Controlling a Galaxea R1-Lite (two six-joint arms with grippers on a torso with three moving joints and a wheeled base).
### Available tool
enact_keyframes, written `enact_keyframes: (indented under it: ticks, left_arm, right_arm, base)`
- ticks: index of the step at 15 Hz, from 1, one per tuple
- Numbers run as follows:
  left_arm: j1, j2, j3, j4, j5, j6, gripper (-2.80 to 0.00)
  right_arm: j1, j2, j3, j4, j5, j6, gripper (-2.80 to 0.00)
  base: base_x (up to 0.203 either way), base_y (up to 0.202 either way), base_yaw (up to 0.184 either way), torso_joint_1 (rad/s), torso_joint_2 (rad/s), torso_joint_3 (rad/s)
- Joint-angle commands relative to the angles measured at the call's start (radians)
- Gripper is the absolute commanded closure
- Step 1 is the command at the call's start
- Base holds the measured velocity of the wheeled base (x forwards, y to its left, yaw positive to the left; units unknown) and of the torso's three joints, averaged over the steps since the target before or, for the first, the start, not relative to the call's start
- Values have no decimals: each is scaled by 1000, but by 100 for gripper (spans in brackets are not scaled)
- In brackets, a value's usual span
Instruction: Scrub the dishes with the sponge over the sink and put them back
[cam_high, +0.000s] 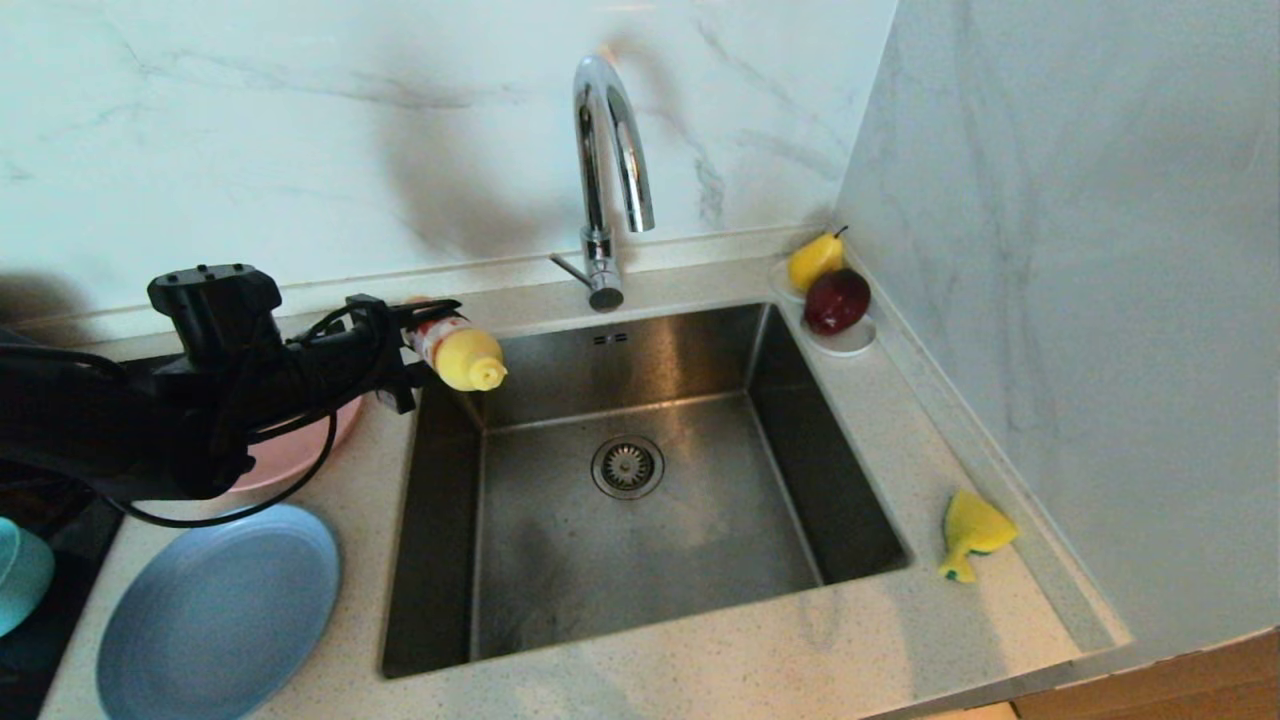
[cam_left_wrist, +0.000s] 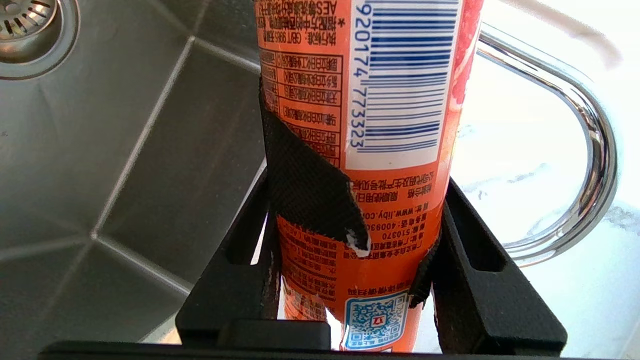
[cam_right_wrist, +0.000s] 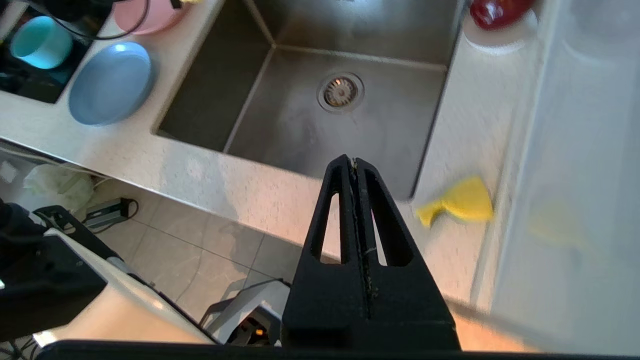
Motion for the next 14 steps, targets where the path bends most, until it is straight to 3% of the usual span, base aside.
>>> enact_keyframes:
  ticks: [1, 9, 11, 14]
  left_arm:
    - [2, -5, 5, -5, -6, -5, 0]
    - [1, -68, -11, 101, -3, 8, 0]
    - [1, -89, -4, 128, -4, 8, 0]
    - [-12, -138, 13, 167, -6, 5, 0]
  right_arm:
    - [38, 64, -6, -39, 6, 0, 0]
    - [266, 181, -63, -76, -36, 7, 0]
    - [368, 224, -62, -117, -109, 9, 0]
    - [567, 306, -63, -202, -292, 14, 0]
  base:
    - [0, 0, 0, 0, 0, 0]
    - [0, 0, 0, 0, 0, 0]
    - [0, 0, 0, 0, 0, 0]
    - [0, 0, 0, 0, 0, 0]
